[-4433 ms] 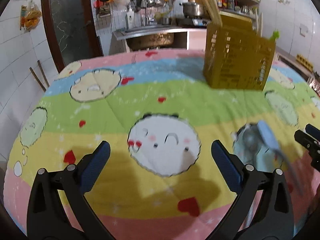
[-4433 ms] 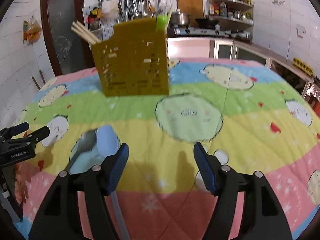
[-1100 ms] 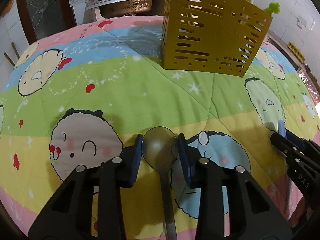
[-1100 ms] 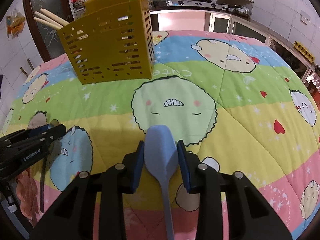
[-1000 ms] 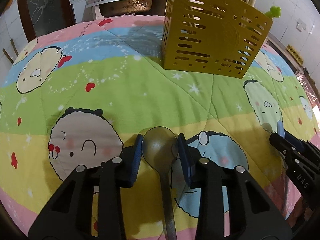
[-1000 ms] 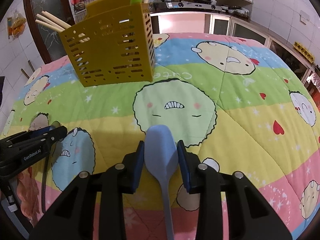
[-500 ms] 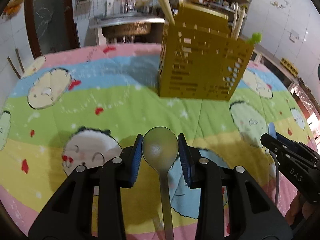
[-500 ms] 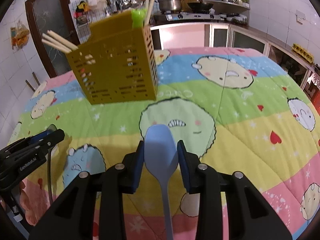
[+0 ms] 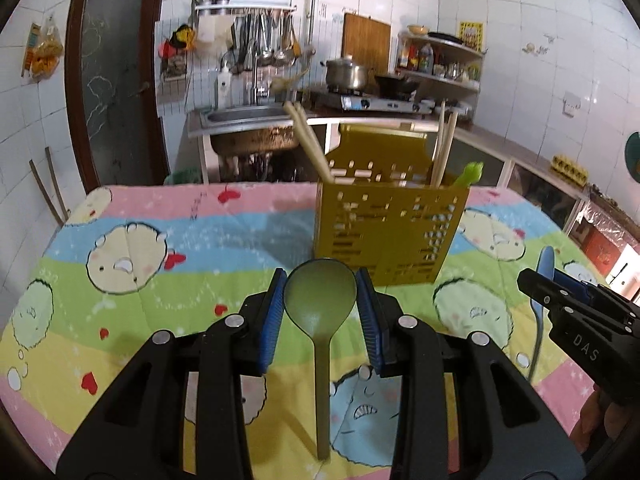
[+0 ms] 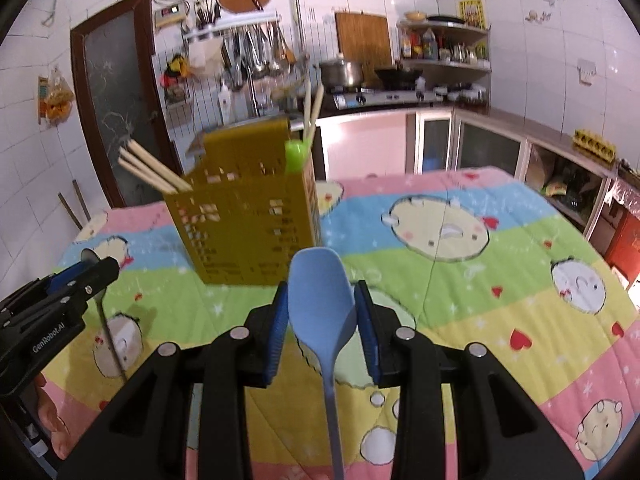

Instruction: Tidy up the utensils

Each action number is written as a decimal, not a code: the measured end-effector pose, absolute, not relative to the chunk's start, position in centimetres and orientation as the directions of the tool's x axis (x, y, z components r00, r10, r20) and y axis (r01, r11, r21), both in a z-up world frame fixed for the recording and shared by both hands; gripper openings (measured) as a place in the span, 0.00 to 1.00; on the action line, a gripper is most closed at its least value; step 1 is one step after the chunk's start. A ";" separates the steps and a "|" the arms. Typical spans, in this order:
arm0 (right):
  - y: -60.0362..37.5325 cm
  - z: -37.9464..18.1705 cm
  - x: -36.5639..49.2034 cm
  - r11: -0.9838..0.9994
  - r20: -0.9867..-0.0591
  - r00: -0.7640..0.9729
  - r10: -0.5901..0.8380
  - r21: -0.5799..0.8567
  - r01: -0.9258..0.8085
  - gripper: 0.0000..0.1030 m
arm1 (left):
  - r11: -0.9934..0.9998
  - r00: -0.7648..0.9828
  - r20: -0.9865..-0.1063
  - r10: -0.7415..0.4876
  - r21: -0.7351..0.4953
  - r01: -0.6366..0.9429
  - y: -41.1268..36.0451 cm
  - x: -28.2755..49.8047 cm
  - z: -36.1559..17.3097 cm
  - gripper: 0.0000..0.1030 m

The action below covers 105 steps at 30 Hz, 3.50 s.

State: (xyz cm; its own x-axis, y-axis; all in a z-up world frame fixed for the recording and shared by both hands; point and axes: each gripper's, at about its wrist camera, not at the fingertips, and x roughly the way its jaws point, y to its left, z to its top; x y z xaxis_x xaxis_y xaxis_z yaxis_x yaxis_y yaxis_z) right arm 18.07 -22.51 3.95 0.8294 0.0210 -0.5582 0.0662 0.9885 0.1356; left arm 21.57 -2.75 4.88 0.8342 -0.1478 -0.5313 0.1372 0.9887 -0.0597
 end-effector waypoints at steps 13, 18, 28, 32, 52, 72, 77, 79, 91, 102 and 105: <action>-22.2 8.1 19.1 0.991 -0.443 0.896 0.034 0.129 0.026 0.31 | 0.984 0.894 -0.411 -0.176 -0.088 0.154 -2.5 23.2 9.2 0.33; -22.5 12.1 20.0 0.988 -0.366 0.929 0.054 0.153 0.003 0.31 | 0.975 0.928 -0.306 -0.210 -0.130 0.178 -2.6 24.2 14.1 0.33; -21.6 20.2 24.0 0.987 -0.213 0.973 0.089 0.150 -0.057 0.31 | 0.974 0.977 -0.104 -0.187 -0.145 0.172 -4.4 28.7 20.1 0.33; -21.1 18.8 27.2 0.987 -0.241 0.966 0.095 0.152 -0.059 0.31 | 0.973 0.975 -0.126 -0.185 -0.160 0.164 -5.2 32.2 17.6 0.33; -23.8 11.2 29.7 0.980 -0.428 0.899 0.096 0.200 -0.010 0.53 | 0.976 0.929 -0.339 -0.147 -0.204 0.080 -0.9 31.6 12.3 0.66; -23.1 5.4 8.5 0.995 -0.351 0.936 0.016 0.095 0.019 0.96 | 0.998 0.965 -0.260 -0.024 -0.069 0.006 1.2 9.5 5.9 0.95; -22.3 2.6 6.3 0.997 -0.358 0.934 0.016 0.082 0.015 0.96 | 1.000 0.965 -0.261 0.017 -0.002 -0.018 0.9 7.1 2.7 0.95; -21.9 1.8 5.8 0.998 -0.352 0.936 0.007 0.061 0.015 0.96 | 1.000 0.964 -0.266 0.018 -0.004 -0.019 1.2 6.5 1.7 0.95; -23.3 1.3 4.0 0.994 -0.246 0.969 -0.025 0.099 0.051 0.96 | 0.999 0.974 -0.223 0.041 -0.002 -0.042 1.5 5.2 0.8 0.95; -23.0 0.9 4.1 0.994 -0.254 0.967 -0.027 0.091 0.052 0.96 | 0.999 0.977 -0.209 0.052 0.014 -0.050 1.1 5.0 0.8 0.95; -23.0 0.8 4.1 0.994 -0.254 0.967 -0.026 0.094 0.052 0.96 | 0.998 0.978 -0.200 0.058 0.027 -0.053 0.8 4.8 0.7 0.95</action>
State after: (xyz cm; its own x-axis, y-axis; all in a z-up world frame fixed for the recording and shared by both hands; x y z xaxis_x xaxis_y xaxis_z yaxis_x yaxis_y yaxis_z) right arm 4.07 -23.01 0.85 0.9668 -0.0263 -0.2540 0.0517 0.9943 0.0938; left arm 4.80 0.80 0.75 0.9780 0.0576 -0.2004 -0.0534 0.9982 0.0266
